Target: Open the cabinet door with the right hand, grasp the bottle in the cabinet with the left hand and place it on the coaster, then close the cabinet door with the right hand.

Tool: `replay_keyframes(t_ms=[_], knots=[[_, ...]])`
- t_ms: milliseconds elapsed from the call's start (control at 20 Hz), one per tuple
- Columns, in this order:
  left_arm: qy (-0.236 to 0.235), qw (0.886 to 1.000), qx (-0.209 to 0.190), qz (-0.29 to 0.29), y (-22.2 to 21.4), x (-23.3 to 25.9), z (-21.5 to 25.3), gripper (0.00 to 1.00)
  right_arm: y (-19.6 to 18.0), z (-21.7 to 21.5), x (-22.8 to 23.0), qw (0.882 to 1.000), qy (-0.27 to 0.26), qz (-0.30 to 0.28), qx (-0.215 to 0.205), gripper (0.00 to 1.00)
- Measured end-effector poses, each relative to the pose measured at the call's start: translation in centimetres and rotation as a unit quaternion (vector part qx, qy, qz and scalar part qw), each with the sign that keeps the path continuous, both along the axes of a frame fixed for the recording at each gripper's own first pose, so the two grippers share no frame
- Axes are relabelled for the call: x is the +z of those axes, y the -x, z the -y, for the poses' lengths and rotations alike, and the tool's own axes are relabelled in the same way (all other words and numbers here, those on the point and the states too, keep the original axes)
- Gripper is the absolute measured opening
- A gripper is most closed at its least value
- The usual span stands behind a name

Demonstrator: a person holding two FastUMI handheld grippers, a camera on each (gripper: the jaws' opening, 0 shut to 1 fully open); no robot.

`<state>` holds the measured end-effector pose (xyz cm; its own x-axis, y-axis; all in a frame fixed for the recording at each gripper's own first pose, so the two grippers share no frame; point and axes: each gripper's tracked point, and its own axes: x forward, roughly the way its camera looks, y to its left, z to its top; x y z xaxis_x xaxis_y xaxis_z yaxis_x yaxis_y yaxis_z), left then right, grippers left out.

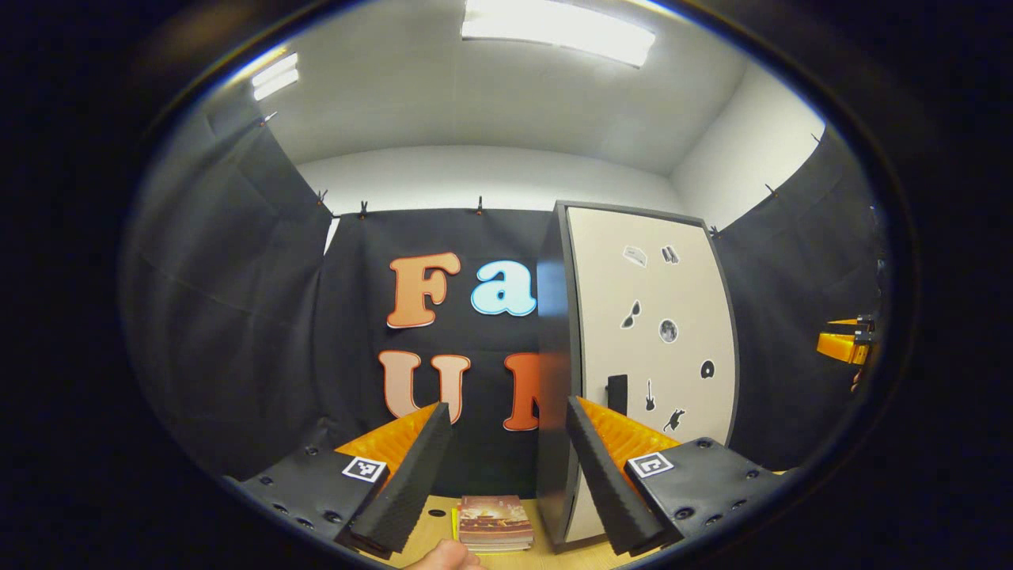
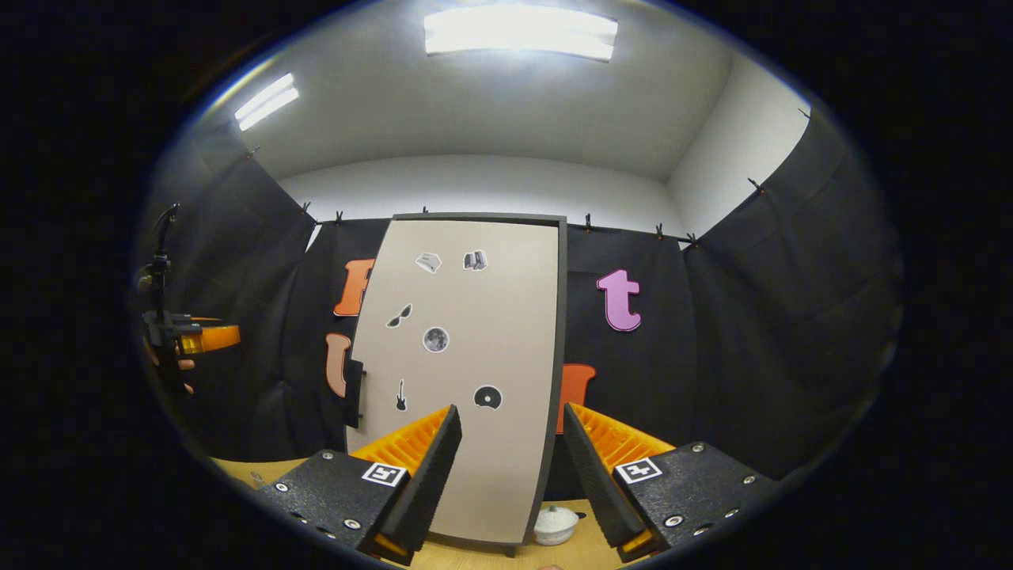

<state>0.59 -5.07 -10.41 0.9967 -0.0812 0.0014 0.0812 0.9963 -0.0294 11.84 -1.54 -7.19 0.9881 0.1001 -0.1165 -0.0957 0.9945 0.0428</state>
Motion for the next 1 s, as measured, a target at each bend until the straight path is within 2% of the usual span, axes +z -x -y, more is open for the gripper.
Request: replay_keyframes(t_ms=[250, 450, 600, 750, 1000], knots=[[-0.012, 1.0, 0.025, -0.008, 2.2, 1.9, -1.0, 0.95, 0.7, 3.1, -0.4, 1.0, 0.005, -0.006, -0.02, 0.83], [-0.016, 0.998, 0.057, -0.013, 3.1, 2.6, -2.2, 0.95, 0.8, 3.5, -0.5, 1.0, -0.02, -0.005, -0.006, 0.91], [-0.025, 0.997, 0.075, 0.009, 3.5, 4.2, -2.7, 0.95, 0.8, 2.7, -1.2, 0.999, -0.028, -0.015, 0.003, 0.92], [-0.007, 0.997, 0.079, 0.02, 3.9, 5.1, -1.5, 0.95, 0.5, 1.5, -1.4, 0.999, -0.026, -0.016, 0.016, 0.92], [-0.015, 0.997, 0.075, 0.025, 3.6, 6.1, 0.1, 0.95, -0.1, -0.6, -0.5, 0.998, -0.039, -0.011, 0.037, 0.93]])
